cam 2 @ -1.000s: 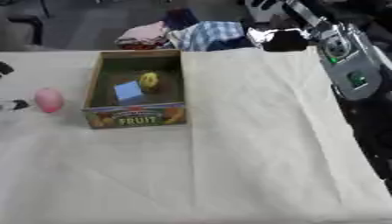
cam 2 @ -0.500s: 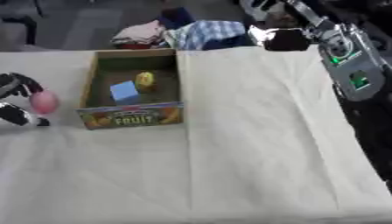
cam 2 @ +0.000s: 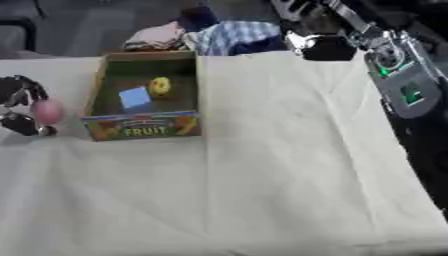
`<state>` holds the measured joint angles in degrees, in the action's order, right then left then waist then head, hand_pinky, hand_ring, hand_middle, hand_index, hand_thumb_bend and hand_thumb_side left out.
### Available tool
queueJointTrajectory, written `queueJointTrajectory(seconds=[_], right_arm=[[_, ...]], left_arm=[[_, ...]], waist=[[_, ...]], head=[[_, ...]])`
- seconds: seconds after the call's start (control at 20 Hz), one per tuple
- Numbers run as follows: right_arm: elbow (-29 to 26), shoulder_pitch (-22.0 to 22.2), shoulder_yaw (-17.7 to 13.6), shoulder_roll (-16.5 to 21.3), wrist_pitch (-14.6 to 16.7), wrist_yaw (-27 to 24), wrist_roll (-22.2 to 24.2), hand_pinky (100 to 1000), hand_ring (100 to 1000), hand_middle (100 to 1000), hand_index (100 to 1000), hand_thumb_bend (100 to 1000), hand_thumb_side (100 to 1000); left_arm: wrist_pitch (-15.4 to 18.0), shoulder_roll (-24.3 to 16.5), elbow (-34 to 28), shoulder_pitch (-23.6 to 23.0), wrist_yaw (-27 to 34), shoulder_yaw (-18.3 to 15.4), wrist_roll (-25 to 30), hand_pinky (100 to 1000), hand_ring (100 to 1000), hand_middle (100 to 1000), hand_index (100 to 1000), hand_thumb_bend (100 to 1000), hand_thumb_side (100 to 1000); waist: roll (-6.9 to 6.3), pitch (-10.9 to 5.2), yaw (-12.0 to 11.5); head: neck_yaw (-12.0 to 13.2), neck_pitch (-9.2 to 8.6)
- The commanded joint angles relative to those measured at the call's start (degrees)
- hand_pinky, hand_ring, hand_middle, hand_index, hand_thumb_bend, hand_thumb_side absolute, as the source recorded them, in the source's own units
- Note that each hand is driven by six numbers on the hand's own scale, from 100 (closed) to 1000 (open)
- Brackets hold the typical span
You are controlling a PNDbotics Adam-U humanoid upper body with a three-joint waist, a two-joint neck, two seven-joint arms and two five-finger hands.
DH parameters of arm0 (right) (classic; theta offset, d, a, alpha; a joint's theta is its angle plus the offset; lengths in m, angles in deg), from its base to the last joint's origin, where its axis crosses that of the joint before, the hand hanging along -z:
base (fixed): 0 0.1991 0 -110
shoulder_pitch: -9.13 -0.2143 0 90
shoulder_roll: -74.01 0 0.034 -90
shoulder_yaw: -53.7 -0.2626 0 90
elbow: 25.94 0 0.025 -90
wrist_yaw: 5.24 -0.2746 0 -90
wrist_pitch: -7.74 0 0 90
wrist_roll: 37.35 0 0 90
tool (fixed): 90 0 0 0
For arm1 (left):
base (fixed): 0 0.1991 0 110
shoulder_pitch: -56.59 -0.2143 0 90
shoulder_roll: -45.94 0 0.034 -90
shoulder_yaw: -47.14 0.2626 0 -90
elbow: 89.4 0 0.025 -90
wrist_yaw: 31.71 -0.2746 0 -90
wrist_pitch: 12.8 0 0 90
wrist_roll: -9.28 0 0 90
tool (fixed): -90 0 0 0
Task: Pick up objects on the table and place them in the box.
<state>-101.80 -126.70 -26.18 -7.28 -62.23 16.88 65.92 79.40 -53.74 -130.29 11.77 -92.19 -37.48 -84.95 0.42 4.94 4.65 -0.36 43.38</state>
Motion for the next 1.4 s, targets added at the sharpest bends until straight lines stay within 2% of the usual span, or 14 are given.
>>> queueJointTrajectory(seconds=[0.05,0.25,0.3,0.4,0.55,0.75,1.0,1.1,1.15,1.2,1.25,1.4], right_arm=[[-0.61,-0.72,-0.56,1.09,0.0,-0.44,0.06,683,726,750,872,100,479],[-0.41,-0.54,-0.57,0.97,-0.11,-0.41,-0.02,683,725,747,871,100,507],[-0.29,-0.52,-0.54,0.94,-0.13,-0.39,0.03,682,725,747,871,100,509],[-0.07,-0.47,-0.58,0.91,-0.16,-0.38,0.02,682,724,745,871,100,513],[0.06,-0.34,-0.72,0.87,-0.22,-0.42,-0.18,682,724,744,871,100,520],[0.16,-0.18,-0.84,0.89,-0.31,-0.42,-0.34,681,723,741,870,100,520],[0.28,-0.04,-0.79,0.81,-0.34,-0.39,-0.32,681,723,740,870,100,523],[0.33,0.01,-0.77,0.81,-0.33,-0.38,-0.27,681,723,739,868,100,522],[0.34,0.04,-0.79,0.8,-0.33,-0.38,-0.27,681,723,739,867,100,522],[0.35,0.06,-0.8,0.79,-0.34,-0.37,-0.27,681,723,739,867,100,522],[0.37,0.09,-0.81,0.78,-0.35,-0.37,-0.27,680,723,739,866,100,524],[0.45,0.24,-0.83,0.81,-0.37,-0.34,-0.24,680,722,738,865,100,525]], left_arm=[[-0.97,-0.93,0.34,0.73,0.86,-0.47,-1.53,590,427,397,514,652,101],[-1.43,-0.92,0.62,0.62,2.23,-0.35,-0.94,552,372,319,425,645,100],[-1.91,-0.93,0.53,0.59,2.37,-0.45,-1.44,530,349,288,390,617,100],[-3.17,-0.88,0.31,0.55,2.73,-0.63,-3.34,499,314,247,348,567,100],[-4.62,-0.77,-0.21,0.51,4.01,-0.87,-7.08,482,292,198,297,546,100],[-5.13,-0.78,-1.82,0.67,8.07,-0.88,-11.27,483,291,183,281,510,100],[-4.6,-1.16,-5.53,1.5,12.63,0.28,-11.99,488,296,189,287,487,100],[-5.23,-1.55,-6.46,1.6,13.48,0.62,-11.32,521,364,302,395,515,100],[-5.79,-1.77,-6.57,1.59,13.55,0.68,-10.79,552,449,412,500,554,100],[-6.47,-1.99,-6.52,1.55,13.49,0.57,-10.26,568,481,455,553,574,100],[-7.09,-2.16,-6.42,1.48,13.41,0.37,-9.87,606,536,523,660,606,100],[-8.92,-2.82,-5.5,1.04,13.59,-0.78,-9.02,658,621,618,745,635,121]], waist=[[-0.14,-0.76,0.03],[-0.15,-0.77,-0.03],[-0.13,-0.77,-0.04],[-0.1,-0.77,-0.05],[-0.08,-0.8,-0.02],[-0.12,-0.85,0.01],[-0.27,-0.98,-0.03],[-0.34,-1.04,-0.05],[-0.38,-1.07,-0.07],[-0.41,-1.11,-0.08],[-0.44,-1.13,-0.1],[-0.51,-1.19,-0.17]], head=[[-0.02,0.63],[-0.07,0.65],[-0.09,0.65],[-0.1,0.61],[-0.15,0.61],[-0.23,0.65],[-0.2,0.71],[-0.19,0.67],[-0.19,0.66],[-0.18,0.64],[-0.2,0.62],[-0.37,0.64]])
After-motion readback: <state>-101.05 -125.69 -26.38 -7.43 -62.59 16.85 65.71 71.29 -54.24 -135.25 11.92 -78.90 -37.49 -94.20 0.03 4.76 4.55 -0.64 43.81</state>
